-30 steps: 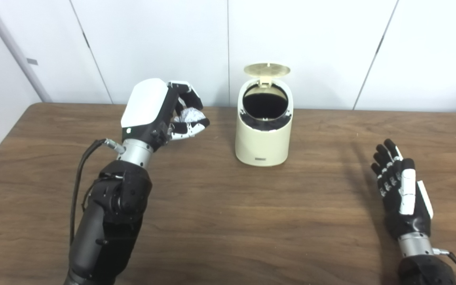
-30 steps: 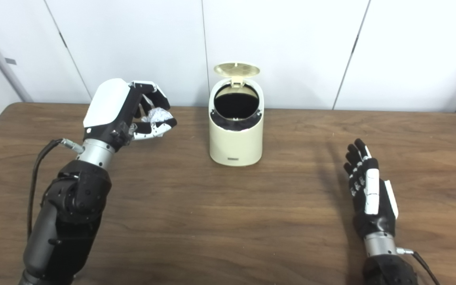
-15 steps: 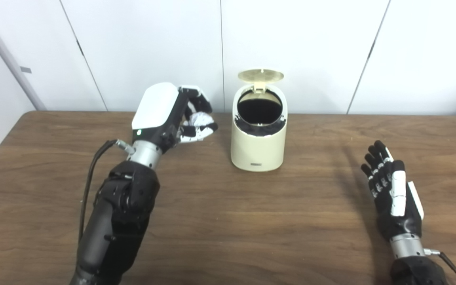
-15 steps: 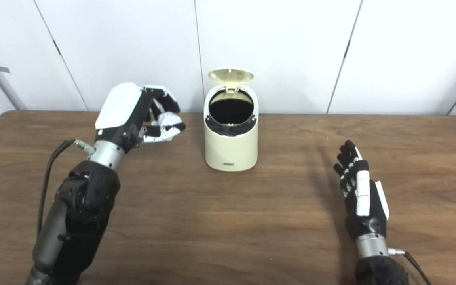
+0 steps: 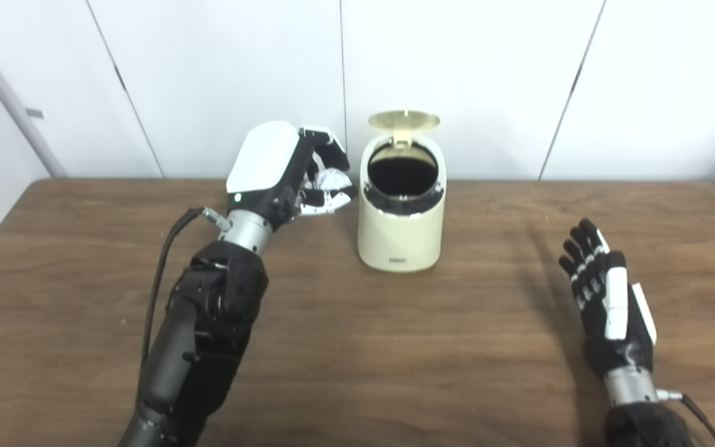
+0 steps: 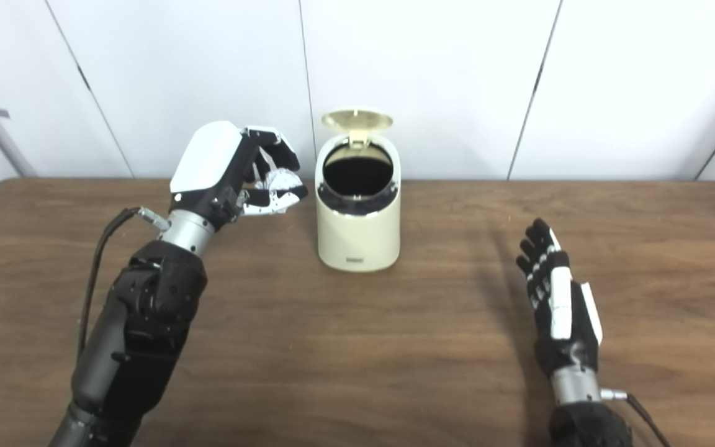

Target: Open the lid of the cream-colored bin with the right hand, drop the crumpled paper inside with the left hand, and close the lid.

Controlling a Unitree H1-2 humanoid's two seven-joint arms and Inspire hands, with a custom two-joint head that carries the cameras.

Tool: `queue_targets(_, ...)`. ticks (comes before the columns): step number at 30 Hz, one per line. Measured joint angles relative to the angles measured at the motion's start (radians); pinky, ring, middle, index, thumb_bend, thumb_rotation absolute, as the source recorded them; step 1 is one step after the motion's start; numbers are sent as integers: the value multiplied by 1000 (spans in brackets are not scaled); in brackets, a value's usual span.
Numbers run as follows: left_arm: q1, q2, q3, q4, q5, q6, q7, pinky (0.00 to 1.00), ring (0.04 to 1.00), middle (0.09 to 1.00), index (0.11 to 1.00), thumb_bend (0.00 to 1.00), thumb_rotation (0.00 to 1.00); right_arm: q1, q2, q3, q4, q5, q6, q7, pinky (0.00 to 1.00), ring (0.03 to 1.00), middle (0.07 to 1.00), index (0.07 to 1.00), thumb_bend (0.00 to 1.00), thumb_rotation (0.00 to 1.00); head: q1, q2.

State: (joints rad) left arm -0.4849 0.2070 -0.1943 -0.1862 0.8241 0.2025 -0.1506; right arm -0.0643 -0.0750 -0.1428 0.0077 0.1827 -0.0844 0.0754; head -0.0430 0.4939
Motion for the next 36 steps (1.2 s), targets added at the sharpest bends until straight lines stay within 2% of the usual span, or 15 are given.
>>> queue_targets(9, -23, -22, -21, 36, 0, -21, 18, 332, 404, 489, 507, 473, 0, -1, 2, 5, 4, 0, -14, 0, 963, 959, 951, 927, 489, 998, -3, -9)
queue_targets(27, -61, -47, -37, 100, -3, -35, 68, 315, 396, 489, 513, 471, 0, -11, 6, 10, 25, -7, -51, -2, 978, 977, 963, 949, 522, 1000, -12, -18)
queue_targets(36, -68, -58, -55, 106, -3, -33, 69, 303, 398, 490, 521, 470, 0, -12, 7, 11, 29, 1, -72, -1, 979, 971, 957, 944, 524, 1000, -9, -18)
